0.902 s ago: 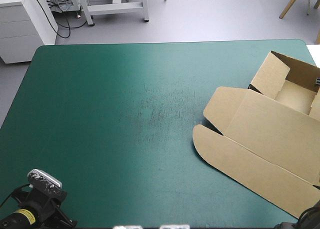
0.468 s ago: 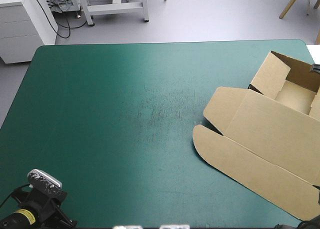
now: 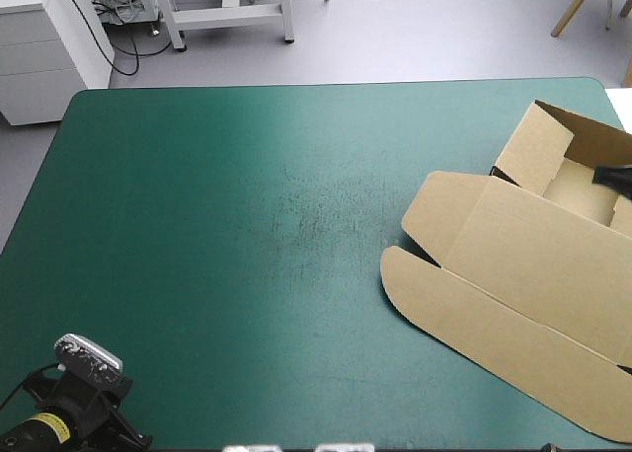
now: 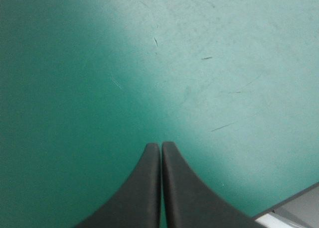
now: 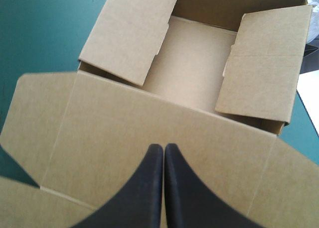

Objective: Fold the box

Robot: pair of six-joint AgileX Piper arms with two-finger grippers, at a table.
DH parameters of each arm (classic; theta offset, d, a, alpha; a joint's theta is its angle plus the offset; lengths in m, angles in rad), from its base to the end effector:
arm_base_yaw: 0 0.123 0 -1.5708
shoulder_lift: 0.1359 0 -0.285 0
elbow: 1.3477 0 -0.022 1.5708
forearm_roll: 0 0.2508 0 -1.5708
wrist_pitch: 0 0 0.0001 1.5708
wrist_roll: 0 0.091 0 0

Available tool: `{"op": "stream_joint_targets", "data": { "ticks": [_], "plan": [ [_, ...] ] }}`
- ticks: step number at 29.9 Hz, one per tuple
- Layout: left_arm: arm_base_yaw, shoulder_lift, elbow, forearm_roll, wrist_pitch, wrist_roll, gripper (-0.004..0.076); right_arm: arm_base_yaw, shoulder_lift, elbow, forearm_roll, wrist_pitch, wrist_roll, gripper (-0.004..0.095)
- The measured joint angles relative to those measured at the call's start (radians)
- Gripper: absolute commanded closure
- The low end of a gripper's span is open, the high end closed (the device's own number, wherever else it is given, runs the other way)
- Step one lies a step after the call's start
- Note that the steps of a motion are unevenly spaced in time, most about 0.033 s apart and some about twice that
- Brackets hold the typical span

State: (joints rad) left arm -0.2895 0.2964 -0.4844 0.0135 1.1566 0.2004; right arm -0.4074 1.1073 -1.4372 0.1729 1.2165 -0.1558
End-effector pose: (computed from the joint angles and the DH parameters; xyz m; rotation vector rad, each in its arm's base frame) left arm 0.0333 -0.0087 0.2615 0.5959 2.3787 -0.0217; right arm 0.1817 -0.0624 0.4504 0.2883 2.3349 -0.0542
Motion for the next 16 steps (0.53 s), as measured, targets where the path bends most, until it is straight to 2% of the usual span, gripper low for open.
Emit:
{"op": "stream_joint_targets", "data": {
  "ticks": [4, 8, 11, 16],
  "plan": [
    [0.0, 0.0, 0.0, 0.0, 0.0, 0.0, 0.0734, 0.182, -0.208, 0.158, -0.08, -0.004, 0.0, 0.0922],
    [0.0, 0.0, 0.0, 0.0, 0.0, 0.0, 0.0734, 0.334, -0.403, 0.299, -0.072, 0.006, 0.003, 0.0922],
    [0.0, 0.0, 0.0, 0.0, 0.0, 0.0, 0.0734, 0.392, -0.519, 0.394, -0.052, 0.025, 0.003, 0.0922],
    [0.0, 0.0, 0.0, 0.0, 0.0, 0.0, 0.0734, 0.409, -0.656, 0.544, -0.041, 0.032, 0.004, 0.0922]
  ]
}}
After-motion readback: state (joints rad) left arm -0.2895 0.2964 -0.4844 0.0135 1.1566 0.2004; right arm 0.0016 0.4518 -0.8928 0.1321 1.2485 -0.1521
